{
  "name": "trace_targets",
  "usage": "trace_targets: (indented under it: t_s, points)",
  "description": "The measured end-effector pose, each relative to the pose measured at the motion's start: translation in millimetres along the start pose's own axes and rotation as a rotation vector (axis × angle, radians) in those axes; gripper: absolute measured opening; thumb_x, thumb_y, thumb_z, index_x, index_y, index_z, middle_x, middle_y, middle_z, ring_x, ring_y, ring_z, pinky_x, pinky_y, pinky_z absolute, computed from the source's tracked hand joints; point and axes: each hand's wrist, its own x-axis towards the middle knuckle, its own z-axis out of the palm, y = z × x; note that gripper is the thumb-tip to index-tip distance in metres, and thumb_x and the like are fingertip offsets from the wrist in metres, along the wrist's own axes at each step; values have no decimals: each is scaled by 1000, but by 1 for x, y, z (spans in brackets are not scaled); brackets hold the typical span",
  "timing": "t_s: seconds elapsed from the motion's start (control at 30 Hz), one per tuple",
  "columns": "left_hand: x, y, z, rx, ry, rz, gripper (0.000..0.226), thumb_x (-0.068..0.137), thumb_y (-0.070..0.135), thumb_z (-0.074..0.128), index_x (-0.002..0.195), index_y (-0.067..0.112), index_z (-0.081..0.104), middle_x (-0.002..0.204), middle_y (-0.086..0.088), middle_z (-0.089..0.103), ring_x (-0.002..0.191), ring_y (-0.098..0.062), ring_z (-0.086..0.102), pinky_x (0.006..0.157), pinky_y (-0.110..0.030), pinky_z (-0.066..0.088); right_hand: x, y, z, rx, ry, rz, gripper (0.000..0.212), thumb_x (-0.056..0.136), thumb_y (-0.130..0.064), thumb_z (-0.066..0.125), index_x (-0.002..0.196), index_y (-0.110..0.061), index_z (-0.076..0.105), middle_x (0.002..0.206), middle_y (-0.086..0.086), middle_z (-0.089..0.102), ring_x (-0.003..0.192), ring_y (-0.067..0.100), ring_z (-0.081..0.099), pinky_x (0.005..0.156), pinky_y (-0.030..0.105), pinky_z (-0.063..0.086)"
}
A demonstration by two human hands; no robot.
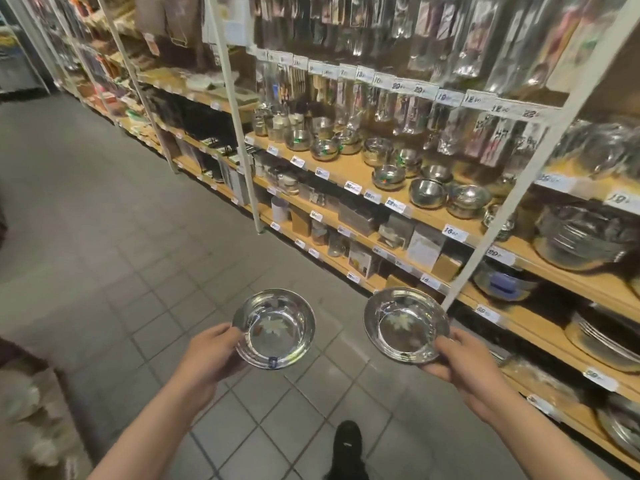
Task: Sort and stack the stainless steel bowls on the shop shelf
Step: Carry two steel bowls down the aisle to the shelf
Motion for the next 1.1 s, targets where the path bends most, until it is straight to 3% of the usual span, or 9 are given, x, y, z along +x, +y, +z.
trace_targets:
  t_s: [0.13,0.3,0.43,0.57,0.67,0.8,0.9,1.03,1.1]
  points:
    - [72,42,30,19,5,12,16,87,2,61,76,10,69,62,-3,62,47,-12,56,52,-22,54,78,-31,19,13,25,-3,23,92,7,57,113,2,64,90,16,79,82,27,78,62,33,63]
    - [163,107,69,19,4,19,14,86,1,60,87,7,73,72,-8,64,55,-16,58,64,-28,60,176,-88,52,3,4,-18,25,94,4,55,118,-2,61,100,19,78,86,32,78,63,34,64]
    - [227,151,87,8,-25,30,16,83,2,60,74,13,68,68,-7,61,52,-14,56,60,-28,57,242,-137,82,-35,7,-15,23,95,4,55,116,-3,59,94,19,78,80,34,78,68,40,65]
    - [298,181,97,-10,9,15,26,83,2,60,62,15,71,65,-4,64,50,-13,57,59,-27,58,303,-172,113,-44,22,17,28,96,1,55,122,-8,54,96,19,78,79,36,78,52,31,62]
    - [357,206,103,-11,2,5,24,83,3,59,68,15,74,65,-3,66,50,-13,58,58,-26,59,349,-190,142,-33,37,32,22,96,2,55,117,-5,56,83,14,79,77,31,78,54,29,62]
    - [447,244,113,14,-66,18,17,83,7,62,79,15,77,67,-1,70,51,-10,62,55,-22,56,412,-204,182,-43,101,16,15,93,7,57,104,-1,62,72,7,78,70,23,78,53,27,61]
    - [517,281,123,43,-156,69,15,82,6,66,91,15,74,74,-2,75,57,-13,68,56,-24,57,453,-217,213,-18,152,-12,15,92,3,60,101,-5,67,79,9,79,73,24,78,55,27,60]
    - [589,331,145,174,-255,95,9,83,3,63,84,12,66,75,-7,68,62,-19,62,69,-40,63,491,-236,240,60,262,-12,10,92,-2,64,102,-2,66,86,17,78,77,27,77,58,32,62]
    - [619,351,163,222,-314,105,11,84,3,61,82,14,64,70,-7,62,58,-17,56,67,-35,58,506,-245,248,91,303,-7,10,91,0,64,101,0,64,81,19,77,72,29,77,54,31,61]
